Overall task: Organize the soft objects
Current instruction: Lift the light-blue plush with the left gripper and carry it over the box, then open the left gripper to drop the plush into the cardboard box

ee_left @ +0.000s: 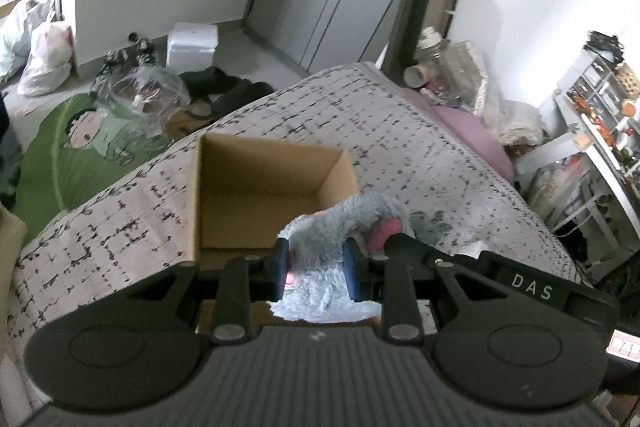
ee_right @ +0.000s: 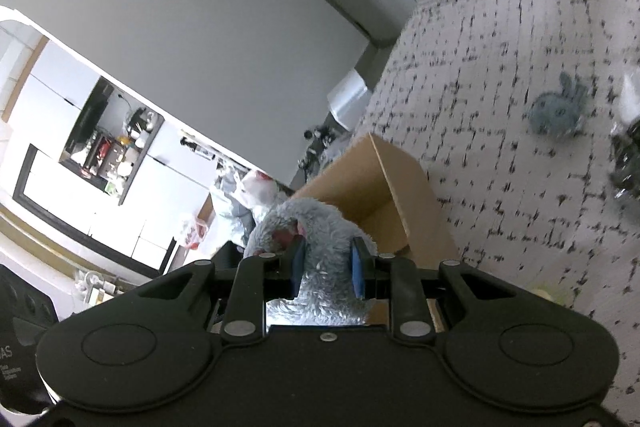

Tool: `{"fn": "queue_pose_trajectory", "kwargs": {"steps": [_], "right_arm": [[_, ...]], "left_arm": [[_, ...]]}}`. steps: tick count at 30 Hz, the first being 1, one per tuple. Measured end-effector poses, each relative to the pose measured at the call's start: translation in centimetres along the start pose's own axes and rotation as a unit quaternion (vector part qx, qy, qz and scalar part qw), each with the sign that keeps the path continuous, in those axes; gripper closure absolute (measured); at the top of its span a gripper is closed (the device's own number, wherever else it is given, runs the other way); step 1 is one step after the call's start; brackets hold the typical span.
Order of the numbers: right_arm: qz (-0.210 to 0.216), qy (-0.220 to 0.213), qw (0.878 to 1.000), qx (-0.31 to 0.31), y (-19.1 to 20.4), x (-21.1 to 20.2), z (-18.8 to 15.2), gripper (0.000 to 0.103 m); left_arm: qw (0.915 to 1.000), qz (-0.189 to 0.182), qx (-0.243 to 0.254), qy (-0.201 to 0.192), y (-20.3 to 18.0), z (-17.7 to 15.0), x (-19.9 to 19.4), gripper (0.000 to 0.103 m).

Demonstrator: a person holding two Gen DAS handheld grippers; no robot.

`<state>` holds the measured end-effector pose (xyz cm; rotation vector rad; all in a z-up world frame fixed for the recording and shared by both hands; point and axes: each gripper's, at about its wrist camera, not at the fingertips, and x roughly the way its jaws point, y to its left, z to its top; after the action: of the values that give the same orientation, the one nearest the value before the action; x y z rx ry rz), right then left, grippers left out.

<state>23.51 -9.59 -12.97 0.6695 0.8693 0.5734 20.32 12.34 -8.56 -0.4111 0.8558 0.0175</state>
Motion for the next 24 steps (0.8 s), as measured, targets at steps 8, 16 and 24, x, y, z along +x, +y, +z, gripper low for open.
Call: {"fn": "queue_pose_trajectory", "kwargs": {"steps": [8, 16, 24], "right_arm": [[-0.026, 0.04, 0.999, -0.006, -0.2, 2.6, -0.9, 0.077], [-0.054, 0.074, 0.995, -0.03, -0.3, 4.3, -1.9, 0.077], [-0.046, 0.089, 0.993, -0.057, 0.7, 4.8, -2.6, 0.078]], "left_arm": [[0.9992, 0.015, -0.023, 0.03, 2.3, -0.5, 2.3, 0.076], [0.9969, 0.042, -0.026, 0.061, 3.9, -1.2, 4.2, 0.076], [0.9957, 0.065, -0.006, 0.066, 4.7, -1.1, 4.8, 0.076]]}}
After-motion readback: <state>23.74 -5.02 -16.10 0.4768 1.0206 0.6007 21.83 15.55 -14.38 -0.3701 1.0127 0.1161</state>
